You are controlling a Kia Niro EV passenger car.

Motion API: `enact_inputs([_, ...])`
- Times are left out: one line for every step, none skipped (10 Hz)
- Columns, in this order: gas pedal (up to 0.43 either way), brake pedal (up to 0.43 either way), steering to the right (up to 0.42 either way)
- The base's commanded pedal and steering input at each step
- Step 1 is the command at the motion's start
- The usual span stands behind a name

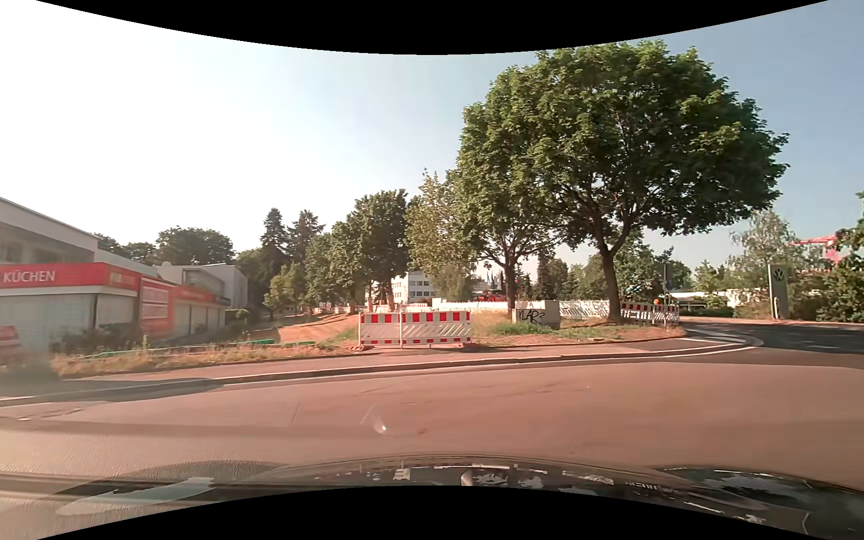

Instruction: Follow the waypoints while adhering to traffic rules and regulations

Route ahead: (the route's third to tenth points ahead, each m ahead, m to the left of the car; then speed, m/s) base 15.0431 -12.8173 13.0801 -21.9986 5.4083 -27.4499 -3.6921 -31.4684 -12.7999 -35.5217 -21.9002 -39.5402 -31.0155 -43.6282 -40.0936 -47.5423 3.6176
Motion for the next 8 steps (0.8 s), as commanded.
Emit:
enact_inputs([0.079,0.0,0.42])
enact_inputs([0.079,0.0,0.429])
enact_inputs([0.079,0.0,0.435])
enact_inputs([0.079,0.0,0.44])
enact_inputs([0.079,0.0,0.448])
enact_inputs([0.079,0.0,0.455])
enact_inputs([0.079,0.0,0.456])
enact_inputs([0.079,0.0,0.456])
